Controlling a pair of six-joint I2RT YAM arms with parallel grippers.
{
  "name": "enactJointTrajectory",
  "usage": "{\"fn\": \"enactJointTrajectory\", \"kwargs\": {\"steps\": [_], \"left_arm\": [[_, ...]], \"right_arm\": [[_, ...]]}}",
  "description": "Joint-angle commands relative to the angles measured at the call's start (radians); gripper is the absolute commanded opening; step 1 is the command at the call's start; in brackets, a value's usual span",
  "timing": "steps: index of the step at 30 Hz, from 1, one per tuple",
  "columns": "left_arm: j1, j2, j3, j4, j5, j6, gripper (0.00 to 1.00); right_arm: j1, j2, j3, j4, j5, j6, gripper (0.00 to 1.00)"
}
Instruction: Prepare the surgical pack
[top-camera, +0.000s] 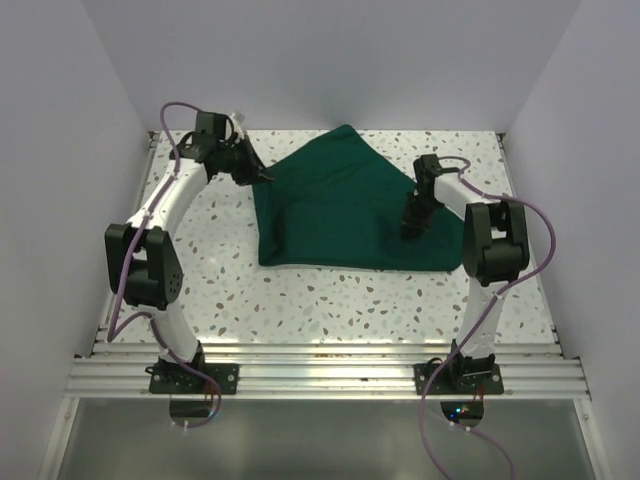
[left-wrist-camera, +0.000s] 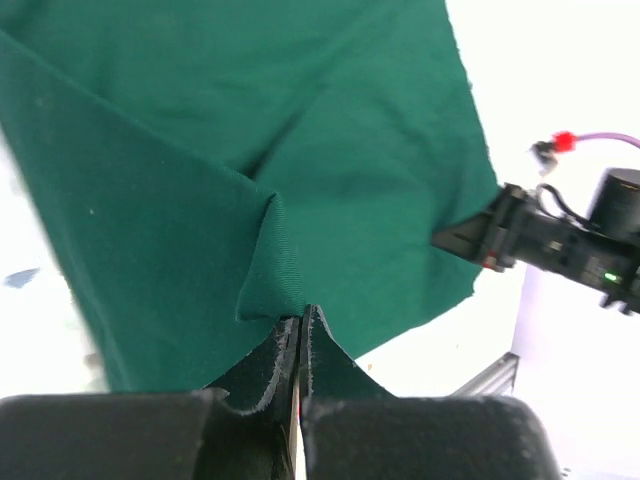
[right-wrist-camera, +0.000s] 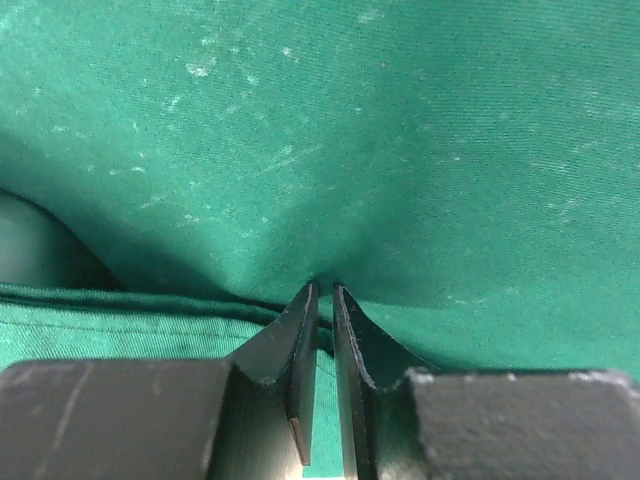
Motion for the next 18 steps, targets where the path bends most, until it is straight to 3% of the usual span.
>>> {"fn": "enactJointTrajectory", "kwargs": {"steps": [1, 11, 18], "left_arm": [[-0.059, -0.014, 0.075, 0.043, 0.028, -0.064, 0.00], [-0.274, 0.136, 0.236, 0.034, 0.025, -0.101, 0.00], [-0.354, 0.246, 0.333, 0.028, 0.023, -0.124, 0.00]], "right_arm": [[0.001, 0.060, -0.030, 0.038, -0.023, -0.020, 0.15], [-0.008, 0.111, -0.024, 0.038, -0.066, -0.025, 0.15], [-0.010, 0.122, -0.013, 0.027, -0.070, -0.038, 0.16]]}}
